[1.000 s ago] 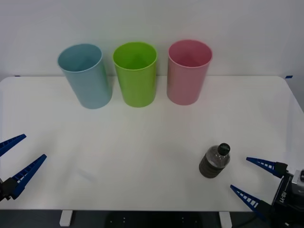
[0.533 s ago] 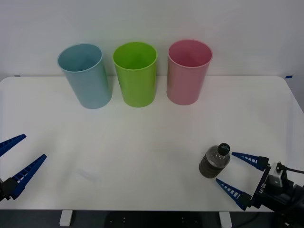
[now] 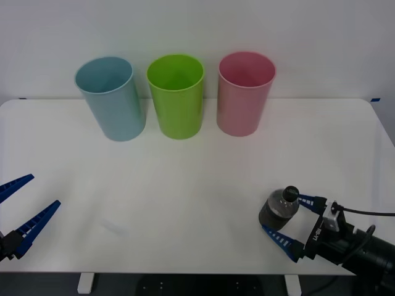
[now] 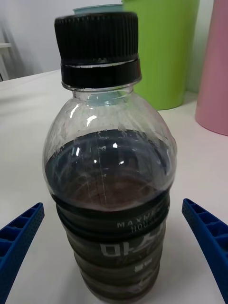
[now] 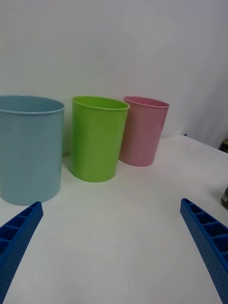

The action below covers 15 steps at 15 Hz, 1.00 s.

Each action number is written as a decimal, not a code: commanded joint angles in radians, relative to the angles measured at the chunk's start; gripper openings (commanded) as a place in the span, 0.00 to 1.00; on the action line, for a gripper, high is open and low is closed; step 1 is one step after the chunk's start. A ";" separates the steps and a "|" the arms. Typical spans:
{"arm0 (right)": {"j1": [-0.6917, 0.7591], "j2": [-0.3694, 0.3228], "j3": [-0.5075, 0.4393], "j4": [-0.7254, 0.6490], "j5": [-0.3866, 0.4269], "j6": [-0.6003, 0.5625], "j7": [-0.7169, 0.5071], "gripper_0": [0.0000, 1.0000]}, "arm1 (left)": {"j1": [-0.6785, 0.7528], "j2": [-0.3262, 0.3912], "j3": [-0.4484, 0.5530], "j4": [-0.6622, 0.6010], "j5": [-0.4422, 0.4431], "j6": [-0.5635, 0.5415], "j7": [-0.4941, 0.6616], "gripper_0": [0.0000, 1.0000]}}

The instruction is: Grasp the object on the table and drop it into the matching bin: aluminum can to the light blue bin, PET bottle to the pink bin.

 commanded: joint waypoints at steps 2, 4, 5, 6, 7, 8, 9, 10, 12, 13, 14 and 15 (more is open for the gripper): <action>-0.011 0.003 0.027 0.000 -0.001 0.028 0.007 1.00 | 0.000 0.000 0.000 0.000 0.000 0.000 0.000 1.00; -0.013 0.006 0.030 0.000 -0.001 0.034 0.010 1.00 | 0.000 0.000 0.000 0.000 0.000 0.000 0.000 1.00; -0.016 0.005 0.034 0.000 -0.001 0.039 0.010 1.00 | 0.000 0.000 0.000 0.000 0.000 0.000 0.000 1.00; -0.016 0.005 0.037 -0.002 -0.005 0.045 0.013 1.00 | 0.000 0.000 0.000 0.000 0.000 0.000 0.000 1.00; -0.017 0.005 0.039 0.000 -0.007 0.047 0.013 1.00 | 0.000 0.000 0.000 0.000 0.000 0.000 0.000 1.00; -0.016 0.005 0.041 -0.002 -0.009 0.050 0.013 1.00 | 0.000 0.000 0.000 0.000 0.000 0.000 0.000 1.00; -0.016 0.005 0.041 -0.002 -0.009 0.051 0.015 1.00 | 0.000 0.000 0.000 0.000 0.000 0.000 0.000 1.00; -0.016 0.005 0.042 0.000 -0.009 0.053 0.016 1.00 | 0.000 0.000 0.000 0.000 0.000 0.000 0.000 1.00; -0.016 0.005 0.044 -0.002 -0.012 0.054 0.022 0.44 | 0.000 0.000 0.000 0.000 0.000 0.000 0.000 1.00; -0.016 0.005 0.044 0.000 -0.018 0.054 0.027 0.13 | 0.000 0.000 0.000 0.000 0.000 0.000 0.000 1.00; -0.017 0.005 0.044 -0.002 -0.019 0.054 0.030 0.02 | 0.000 0.000 0.000 0.000 0.000 0.000 0.000 1.00; -0.017 0.005 0.044 -0.002 -0.019 0.054 0.031 0.00 | 0.000 0.000 0.000 0.000 0.000 0.000 0.000 1.00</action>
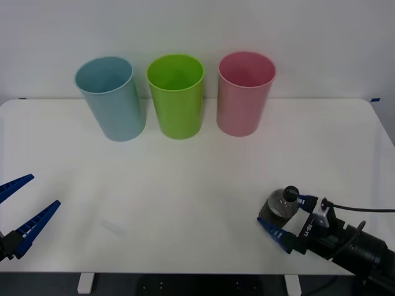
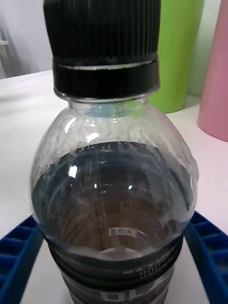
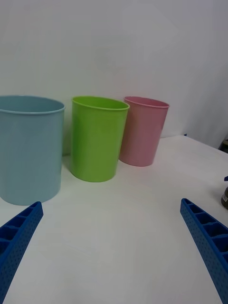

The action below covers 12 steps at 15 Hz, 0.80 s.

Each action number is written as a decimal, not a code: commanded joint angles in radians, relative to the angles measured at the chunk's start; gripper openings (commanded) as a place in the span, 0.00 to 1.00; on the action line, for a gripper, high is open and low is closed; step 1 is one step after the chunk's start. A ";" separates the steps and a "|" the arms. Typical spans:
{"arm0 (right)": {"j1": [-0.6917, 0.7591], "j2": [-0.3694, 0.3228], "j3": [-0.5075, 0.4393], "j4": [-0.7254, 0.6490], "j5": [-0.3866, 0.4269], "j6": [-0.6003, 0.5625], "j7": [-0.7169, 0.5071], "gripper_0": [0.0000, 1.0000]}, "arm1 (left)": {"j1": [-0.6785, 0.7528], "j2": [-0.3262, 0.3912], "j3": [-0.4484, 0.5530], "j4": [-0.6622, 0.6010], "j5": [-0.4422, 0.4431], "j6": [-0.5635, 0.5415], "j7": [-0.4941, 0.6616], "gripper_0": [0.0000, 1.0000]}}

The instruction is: Grasp the object on the table and drop it into the matching bin: aluminum can to the light blue bin, PET bottle to the pink bin.

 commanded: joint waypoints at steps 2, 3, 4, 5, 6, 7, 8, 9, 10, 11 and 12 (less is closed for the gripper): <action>-0.001 0.000 0.000 0.000 -0.002 0.000 0.006 0.00 | 0.000 0.000 0.000 0.000 0.000 0.000 0.000 1.00; -0.003 0.000 0.000 0.000 -0.002 0.000 0.007 0.00 | 0.000 0.000 0.000 0.000 0.000 0.000 0.000 1.00; -0.004 0.000 0.000 0.000 -0.002 0.000 0.006 0.00 | 0.000 0.000 0.000 0.000 0.000 0.000 0.000 1.00; -0.004 0.000 0.000 0.000 -0.002 0.000 0.006 0.00 | 0.000 0.000 0.000 0.000 0.000 0.000 0.000 1.00; -0.006 0.000 0.000 -0.001 -0.004 0.000 0.006 0.00 | 0.000 0.000 0.000 0.000 0.000 0.000 0.000 1.00; -0.006 0.000 0.000 -0.001 -0.008 0.000 0.001 0.00 | 0.000 0.000 0.000 0.000 0.000 0.000 0.000 1.00; -0.006 0.000 -0.003 -0.009 -0.010 0.000 -0.001 0.00 | 0.000 0.000 0.000 0.000 0.000 0.000 0.000 1.00; -0.006 0.000 -0.006 -0.018 -0.011 0.000 -0.007 0.00 | 0.000 0.000 0.000 0.000 0.000 0.000 0.000 1.00; -0.006 0.000 -0.009 -0.026 -0.014 0.002 -0.013 0.00 | 0.000 0.000 0.000 0.000 0.000 0.000 0.000 1.00; -0.004 0.000 -0.011 -0.030 -0.019 0.002 -0.021 0.00 | 0.000 0.000 0.000 0.000 0.000 0.000 0.000 1.00; -0.001 0.000 -0.011 -0.038 -0.028 0.006 -0.030 0.00 | 0.000 0.000 0.000 0.000 0.000 0.000 0.000 1.00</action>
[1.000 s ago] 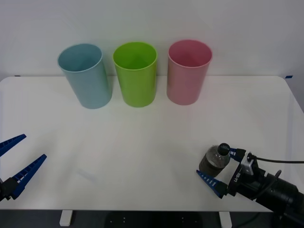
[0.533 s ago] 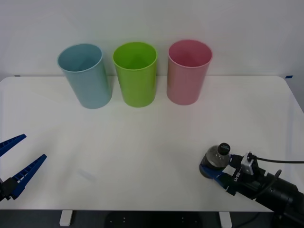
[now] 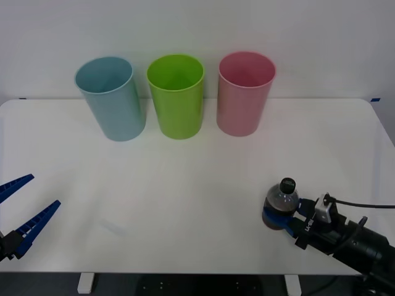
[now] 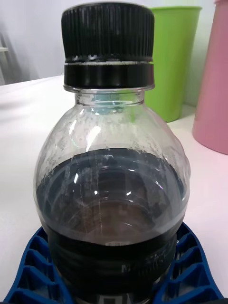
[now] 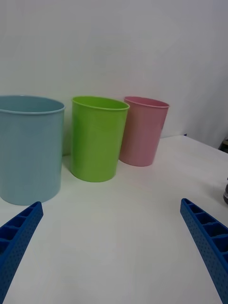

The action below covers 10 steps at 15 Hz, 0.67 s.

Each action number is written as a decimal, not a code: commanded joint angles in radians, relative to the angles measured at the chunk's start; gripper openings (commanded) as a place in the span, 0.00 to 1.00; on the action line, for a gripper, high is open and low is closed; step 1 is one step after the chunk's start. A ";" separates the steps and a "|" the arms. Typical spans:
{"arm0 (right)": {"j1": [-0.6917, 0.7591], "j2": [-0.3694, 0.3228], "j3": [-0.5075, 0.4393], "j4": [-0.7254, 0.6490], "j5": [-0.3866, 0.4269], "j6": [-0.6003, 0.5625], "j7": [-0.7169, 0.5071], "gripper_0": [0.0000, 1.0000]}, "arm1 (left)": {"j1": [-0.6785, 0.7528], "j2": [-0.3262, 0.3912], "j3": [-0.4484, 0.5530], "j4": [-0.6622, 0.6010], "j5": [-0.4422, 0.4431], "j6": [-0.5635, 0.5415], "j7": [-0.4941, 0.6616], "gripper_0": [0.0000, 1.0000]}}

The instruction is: Grasp the object on the table and drop it into the matching bin: aluminum can to the light blue bin, PET bottle to the pink bin.

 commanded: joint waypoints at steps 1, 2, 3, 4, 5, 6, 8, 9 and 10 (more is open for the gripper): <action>0.006 0.000 -0.003 -0.024 -0.022 0.011 -0.026 0.00 | 0.000 0.000 0.000 0.000 0.000 0.000 0.000 1.00; 0.010 0.000 -0.003 -0.038 -0.030 0.020 -0.035 0.00 | 0.000 0.000 0.000 0.000 0.000 0.000 0.000 1.00; 0.015 0.000 -0.002 -0.056 -0.036 0.029 -0.053 0.00 | 0.000 0.000 0.000 0.000 0.000 0.000 0.000 1.00; 0.024 0.000 -0.003 -0.082 -0.036 0.038 -0.099 0.00 | 0.000 0.000 0.000 0.000 0.000 0.000 0.000 1.00; 0.033 0.000 -0.002 -0.113 -0.039 0.051 -0.130 0.00 | 0.000 0.000 0.000 0.000 0.000 0.000 0.000 1.00; 0.050 0.000 0.003 -0.162 -0.042 0.078 -0.165 0.00 | 0.000 0.000 0.000 0.000 0.000 0.000 0.000 1.00; 0.080 0.000 0.011 -0.251 -0.054 0.129 -0.240 0.00 | 0.000 0.000 0.000 0.000 0.000 0.000 0.000 1.00; 0.087 0.000 0.012 -0.288 -0.060 0.150 -0.280 0.00 | 0.000 0.000 0.000 0.000 0.000 0.000 0.000 1.00; 0.090 0.000 0.012 -0.320 -0.065 0.172 -0.311 0.00 | 0.000 0.000 0.000 0.000 0.000 0.000 0.000 1.00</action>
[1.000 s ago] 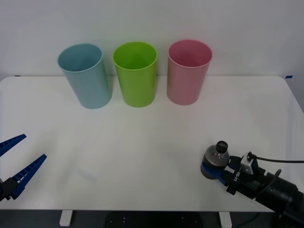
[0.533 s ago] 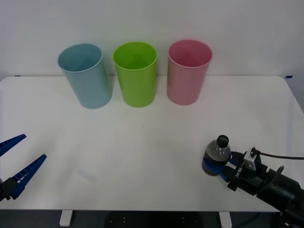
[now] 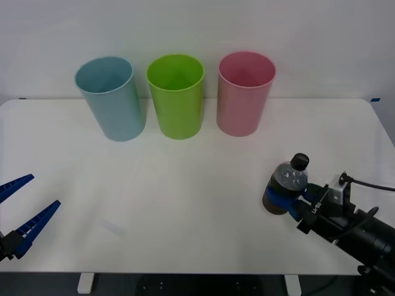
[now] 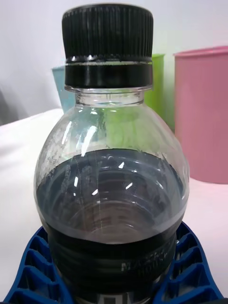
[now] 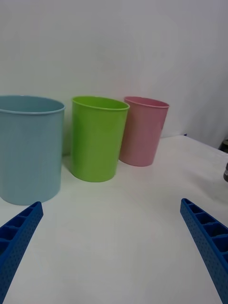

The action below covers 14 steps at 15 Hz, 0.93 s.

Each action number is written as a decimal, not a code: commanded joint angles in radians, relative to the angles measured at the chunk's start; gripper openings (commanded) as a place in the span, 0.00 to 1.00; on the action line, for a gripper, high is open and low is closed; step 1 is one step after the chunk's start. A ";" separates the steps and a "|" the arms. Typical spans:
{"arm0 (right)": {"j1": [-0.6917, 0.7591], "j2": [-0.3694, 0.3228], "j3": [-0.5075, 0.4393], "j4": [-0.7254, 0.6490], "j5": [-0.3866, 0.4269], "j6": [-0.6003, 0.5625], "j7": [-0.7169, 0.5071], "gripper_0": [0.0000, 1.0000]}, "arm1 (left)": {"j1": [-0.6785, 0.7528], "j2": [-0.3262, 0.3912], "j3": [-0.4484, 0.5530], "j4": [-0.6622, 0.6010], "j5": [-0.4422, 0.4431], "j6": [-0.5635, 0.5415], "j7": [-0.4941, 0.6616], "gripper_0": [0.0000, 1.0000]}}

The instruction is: Grasp the object on the table and drop it into the matching bin: aluminum can to the light blue bin, PET bottle to the pink bin.

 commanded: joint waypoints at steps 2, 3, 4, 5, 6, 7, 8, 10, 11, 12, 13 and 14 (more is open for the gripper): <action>0.010 0.000 0.003 -0.110 -0.017 0.076 -0.114 0.00 | 0.000 0.000 0.000 0.000 0.000 0.000 0.000 1.00; 0.010 0.000 0.003 -0.140 -0.015 0.098 -0.146 0.00 | 0.000 0.000 0.000 0.000 0.000 0.000 0.000 1.00; 0.010 0.000 0.002 -0.168 -0.015 0.116 -0.177 0.00 | 0.000 0.000 0.000 0.000 0.000 0.000 0.000 1.00; 0.010 -0.003 0.003 -0.203 -0.017 0.141 -0.211 0.00 | 0.000 0.000 0.000 0.000 0.000 0.000 0.000 1.00; 0.008 -0.011 0.003 -0.242 -0.015 0.167 -0.247 0.00 | 0.000 0.000 0.000 0.000 0.000 0.000 0.000 1.00; 0.003 -0.020 0.003 -0.274 -0.017 0.185 -0.283 0.00 | 0.000 0.000 0.000 0.000 0.000 0.000 0.000 1.00; -0.001 -0.031 0.003 -0.300 -0.022 0.202 -0.321 0.00 | 0.000 0.000 0.000 0.000 0.000 0.000 0.000 1.00; -0.024 -0.063 0.003 -0.348 -0.031 0.234 -0.408 0.00 | 0.000 0.000 0.000 0.000 0.000 0.000 0.000 1.00; -0.043 -0.077 0.003 -0.354 -0.035 0.240 -0.442 0.00 | 0.000 0.000 0.000 0.000 0.000 0.000 0.000 1.00; -0.066 -0.097 0.003 -0.360 -0.037 0.251 -0.477 0.00 | 0.000 0.000 0.000 0.000 0.000 0.000 0.000 1.00; -0.095 -0.117 0.003 -0.360 -0.035 0.262 -0.500 0.00 | 0.000 0.000 0.000 0.000 0.000 0.000 0.000 1.00; -0.118 -0.137 0.003 -0.360 -0.035 0.270 -0.508 0.00 | 0.000 0.000 0.000 0.000 0.000 0.000 0.000 1.00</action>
